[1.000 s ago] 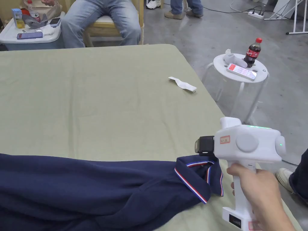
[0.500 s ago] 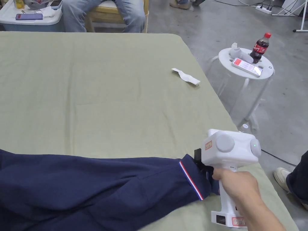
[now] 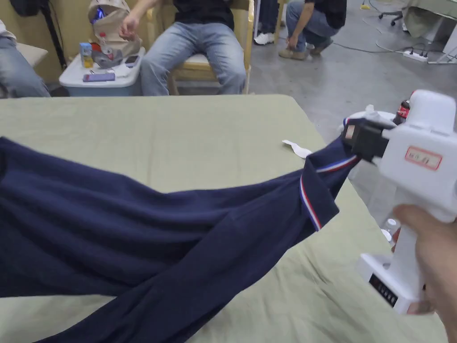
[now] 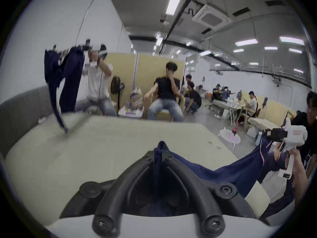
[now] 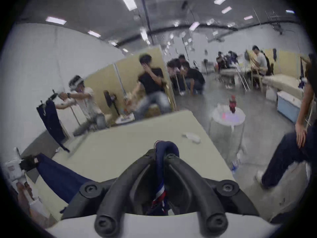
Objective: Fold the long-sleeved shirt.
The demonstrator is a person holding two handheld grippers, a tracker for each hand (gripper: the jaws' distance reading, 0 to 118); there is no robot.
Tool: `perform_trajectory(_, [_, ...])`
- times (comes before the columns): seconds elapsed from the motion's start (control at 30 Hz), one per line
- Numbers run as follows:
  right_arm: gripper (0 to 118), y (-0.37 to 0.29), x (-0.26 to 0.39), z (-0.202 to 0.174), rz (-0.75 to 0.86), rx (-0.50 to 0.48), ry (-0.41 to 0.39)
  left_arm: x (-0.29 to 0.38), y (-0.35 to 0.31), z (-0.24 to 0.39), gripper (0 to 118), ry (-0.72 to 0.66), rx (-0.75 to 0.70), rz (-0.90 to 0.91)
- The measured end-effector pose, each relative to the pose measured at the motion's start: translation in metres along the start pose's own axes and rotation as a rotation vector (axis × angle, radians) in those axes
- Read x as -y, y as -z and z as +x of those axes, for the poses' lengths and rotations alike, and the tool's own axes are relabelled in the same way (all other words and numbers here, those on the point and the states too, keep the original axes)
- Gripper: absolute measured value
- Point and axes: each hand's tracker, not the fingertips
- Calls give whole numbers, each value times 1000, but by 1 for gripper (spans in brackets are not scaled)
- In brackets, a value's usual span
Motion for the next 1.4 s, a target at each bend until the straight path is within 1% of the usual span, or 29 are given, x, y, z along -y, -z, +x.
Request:
perform_trajectory(0.07, [8,1,-39,-22,69,-3,-61,-43,5,4,4,14,-16,53])
perform_trajectory(0.13, [8,8,-79,-36,126,-37,-85,-84,12,5,4,59,-55,104])
perform_trajectory(0.2, [8,12,-118,-53,172,-47,-109,-126,17,3,4,52,-62,158])
perform_trajectory(0.23, [8,12,-139,-54,206,-42,-114,-148,21,1,4,35,-57,184])
perform_trajectory(0.3, [8,16,-179,-69,246,-32,-146,-188,27,-3,4,-2,-70,236])
perform_trajectory(0.33, [8,17,-200,-76,271,-30,-152,-206,24,8,4,-6,-82,235])
perform_trajectory(0.4, [8,21,-235,-85,299,-20,-141,-237,30,8,4,-20,-117,269])
perform_trajectory(0.43, [8,22,-252,-91,327,-12,-150,-251,33,7,4,-15,-131,293])
perform_trajectory(0.47, [8,25,-270,-98,357,1,-173,-266,57,-5,4,-18,-139,301])
perform_trajectory(0.5, [8,32,-286,-101,360,34,-193,-279,63,-7,4,-23,-152,311])
perform_trajectory(0.57, [8,39,-322,-112,358,48,-188,-305,71,-7,4,-42,-154,318])
perform_trajectory(0.63, [8,44,-350,-118,359,58,-164,-325,83,-11,4,-45,-159,327])
perform_trajectory(0.7, [8,49,-365,-120,380,79,-139,-337,89,-7,4,-28,-163,340])
perform_trajectory(0.77, [8,58,-368,-117,378,95,-149,-336,86,-4,4,-15,-164,351])
perform_trajectory(0.83, [8,66,-359,-110,373,110,-186,-332,89,-3,4,-15,-138,349])
perform_trajectory(0.87, [8,69,-349,-104,370,107,-184,-330,95,-7,4,-2,-133,339])
perform_trajectory(0.93, [8,73,-320,-89,358,70,-177,-308,100,-7,4,47,-115,344])
perform_trajectory(1.0, [8,79,-279,-74,344,5,-142,-272,104,-7,4,73,-102,320])
perform_trajectory(1.03, [8,81,-250,-64,303,-4,-147,-249,106,-9,4,79,-84,300])
perform_trajectory(1.07, [8,84,-223,-56,271,-10,-167,-223,109,-11,4,78,-83,270])
perform_trajectory(1.1, [8,85,-196,-49,243,-16,-166,-198,112,-14,4,81,-74,228])
perform_trajectory(1.13, [8,83,-163,-40,214,-33,-155,-163,109,-14,4,81,-76,190])
perform_trajectory(1.2, [8,65,-92,-34,170,-22,-133,-99,109,-20,4,55,-57,101])
perform_trajectory(1.23, [8,57,-54,-27,159,-35,-123,-61,104,-22,4,43,-67,22])
perform_trajectory(1.27, [8,47,-18,-22,121,-9,-110,-25,98,-27,4,11,-69,-4])
perform_trajectory(1.3, [8,39,19,-15,94,-18,-85,12,91,-30,4,3,-69,-62])
perform_trajectory(1.33, [8,29,56,-10,57,-12,-69,49,83,-33,4,-4,-94,-129])
perform_trajectory(1.37, [8,16,91,-7,-13,8,-60,87,75,-34,4,-25,-117,-189])
perform_trajectory(1.4, [8,4,123,-2,-46,9,-32,118,62,-31,4,-41,-122,-277])
